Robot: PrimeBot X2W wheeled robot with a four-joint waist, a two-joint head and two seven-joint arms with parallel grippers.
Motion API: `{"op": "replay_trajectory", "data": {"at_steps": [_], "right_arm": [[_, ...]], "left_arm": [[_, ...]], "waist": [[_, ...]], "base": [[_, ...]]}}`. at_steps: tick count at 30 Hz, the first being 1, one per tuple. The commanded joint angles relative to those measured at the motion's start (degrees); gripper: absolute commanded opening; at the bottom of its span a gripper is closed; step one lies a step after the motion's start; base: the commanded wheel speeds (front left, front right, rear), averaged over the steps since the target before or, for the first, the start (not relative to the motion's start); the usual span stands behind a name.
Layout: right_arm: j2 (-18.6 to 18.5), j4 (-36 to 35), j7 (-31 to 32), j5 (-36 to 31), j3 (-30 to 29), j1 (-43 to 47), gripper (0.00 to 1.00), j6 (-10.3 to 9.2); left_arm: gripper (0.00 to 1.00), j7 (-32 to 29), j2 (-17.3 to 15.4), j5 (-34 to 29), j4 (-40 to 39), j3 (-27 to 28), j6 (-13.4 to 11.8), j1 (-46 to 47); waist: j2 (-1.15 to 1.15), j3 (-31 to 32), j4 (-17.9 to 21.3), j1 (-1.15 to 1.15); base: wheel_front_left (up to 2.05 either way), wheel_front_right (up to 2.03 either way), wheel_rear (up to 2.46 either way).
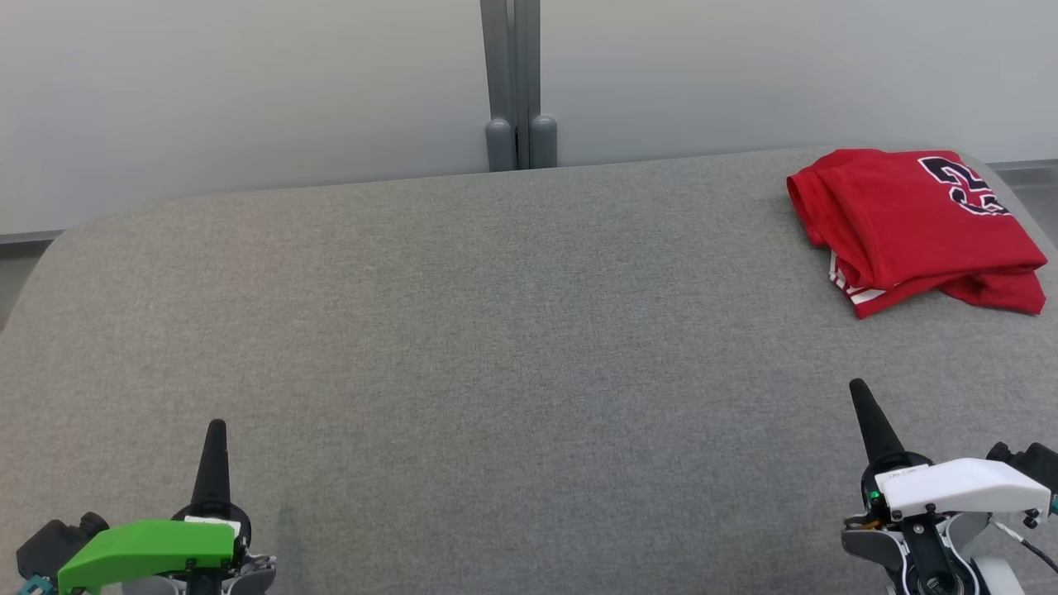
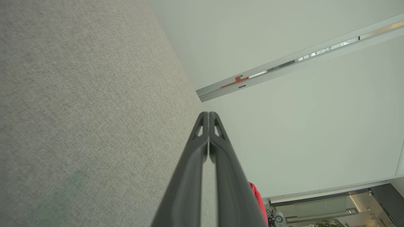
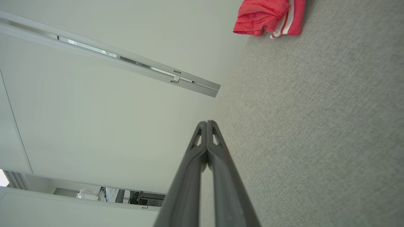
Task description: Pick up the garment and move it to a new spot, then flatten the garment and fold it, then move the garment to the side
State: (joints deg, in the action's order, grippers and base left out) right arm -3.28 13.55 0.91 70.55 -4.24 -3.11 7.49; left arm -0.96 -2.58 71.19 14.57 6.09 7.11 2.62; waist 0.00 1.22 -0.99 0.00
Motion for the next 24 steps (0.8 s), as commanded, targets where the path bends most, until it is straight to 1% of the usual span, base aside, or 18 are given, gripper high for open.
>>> {"op": "replay_trajectory", "data": {"at_steps": [1,24], "right_arm": [[-0.1,-0.2,0.3,1.4,-0.3,-1.4,0.0,0.02],[0.2,0.2,3.2,12.2,-1.4,-2.4,0.0,0.02]], "left_arm": [[0.0,-0.3,-0.4,1.2,-0.6,0.3,0.4,1.3],[0.0,-3.2,-0.4,11.8,-0.6,0.4,0.5,2.8]], "waist": [[0.0,0.0,0.0,0.0],[0.0,-0.7,0.5,0.0]], "base": [[0.0,0.0,0.0],[0.0,0.0,0.0]]}}
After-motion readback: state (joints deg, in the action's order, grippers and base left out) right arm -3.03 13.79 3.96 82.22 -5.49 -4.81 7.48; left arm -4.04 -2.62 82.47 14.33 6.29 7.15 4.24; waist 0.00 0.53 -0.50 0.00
